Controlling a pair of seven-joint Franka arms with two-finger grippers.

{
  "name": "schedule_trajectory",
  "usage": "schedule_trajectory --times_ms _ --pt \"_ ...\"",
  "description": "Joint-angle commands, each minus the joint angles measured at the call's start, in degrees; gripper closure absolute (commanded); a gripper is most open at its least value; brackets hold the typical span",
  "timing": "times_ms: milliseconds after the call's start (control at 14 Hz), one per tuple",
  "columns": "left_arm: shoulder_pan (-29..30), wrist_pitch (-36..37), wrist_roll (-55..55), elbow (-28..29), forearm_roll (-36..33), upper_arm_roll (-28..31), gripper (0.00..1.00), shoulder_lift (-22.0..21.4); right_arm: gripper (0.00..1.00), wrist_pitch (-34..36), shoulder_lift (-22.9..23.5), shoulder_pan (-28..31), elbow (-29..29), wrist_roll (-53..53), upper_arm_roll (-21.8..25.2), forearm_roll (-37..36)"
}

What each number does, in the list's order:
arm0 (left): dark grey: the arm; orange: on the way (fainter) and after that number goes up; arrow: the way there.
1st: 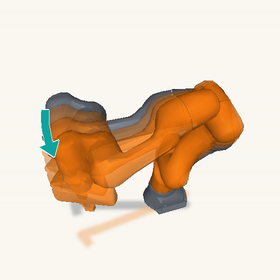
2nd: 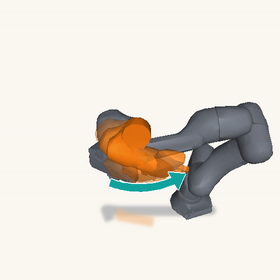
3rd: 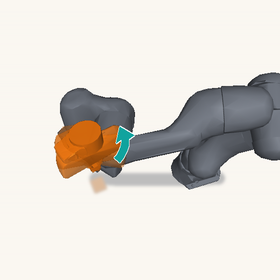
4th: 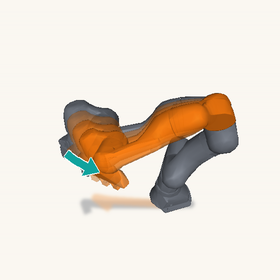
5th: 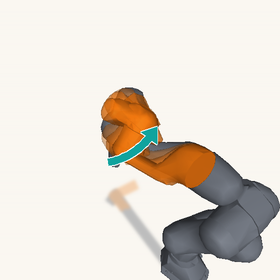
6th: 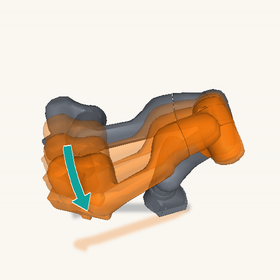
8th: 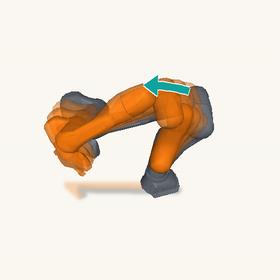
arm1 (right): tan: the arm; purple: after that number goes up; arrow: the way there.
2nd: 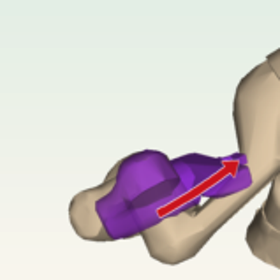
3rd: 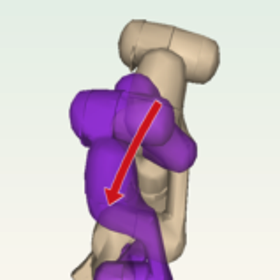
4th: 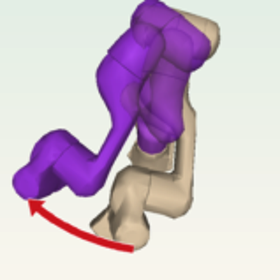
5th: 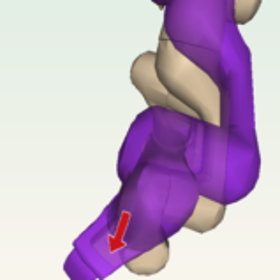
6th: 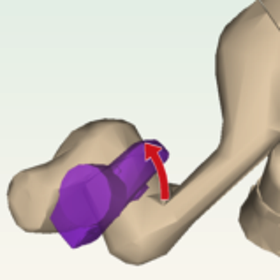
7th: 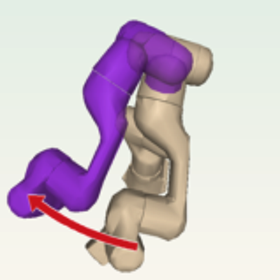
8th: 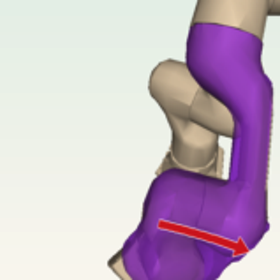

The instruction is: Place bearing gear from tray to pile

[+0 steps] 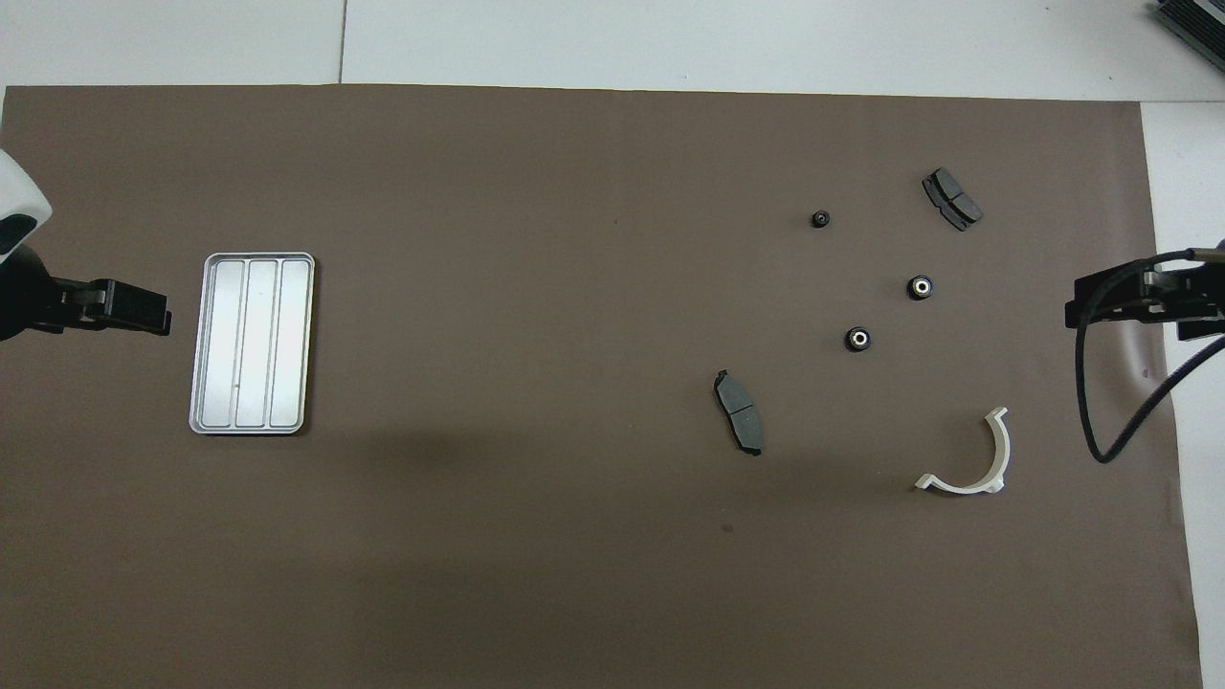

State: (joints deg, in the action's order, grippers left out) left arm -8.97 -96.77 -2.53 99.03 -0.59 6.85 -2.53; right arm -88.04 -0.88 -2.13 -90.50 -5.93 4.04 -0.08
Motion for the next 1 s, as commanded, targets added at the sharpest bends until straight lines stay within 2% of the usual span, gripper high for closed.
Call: schedule_trajectory --times_ms 0,214,929 --pt "-0.18 -0.79 -0.2 1.87 -1.25 0.09 0.0 -1.68 0.0 -0.64 -0.79 -0.68 -1.09 0.57 1.49 -0.8" --pt "-0.18 -0.79 -0.2 1.87 -1.25 0.09 0.0 -1.68 0.0 -1.08 -1.14 -0.59 -1.96 3.2 2.46 -0.8" --pt "-0.18 -0.71 -0.2 1.87 -1.25 0.09 0.0 -1.68 0.0 0.5 -1.49 0.02 -2.14 2.59 2.29 -0.8"
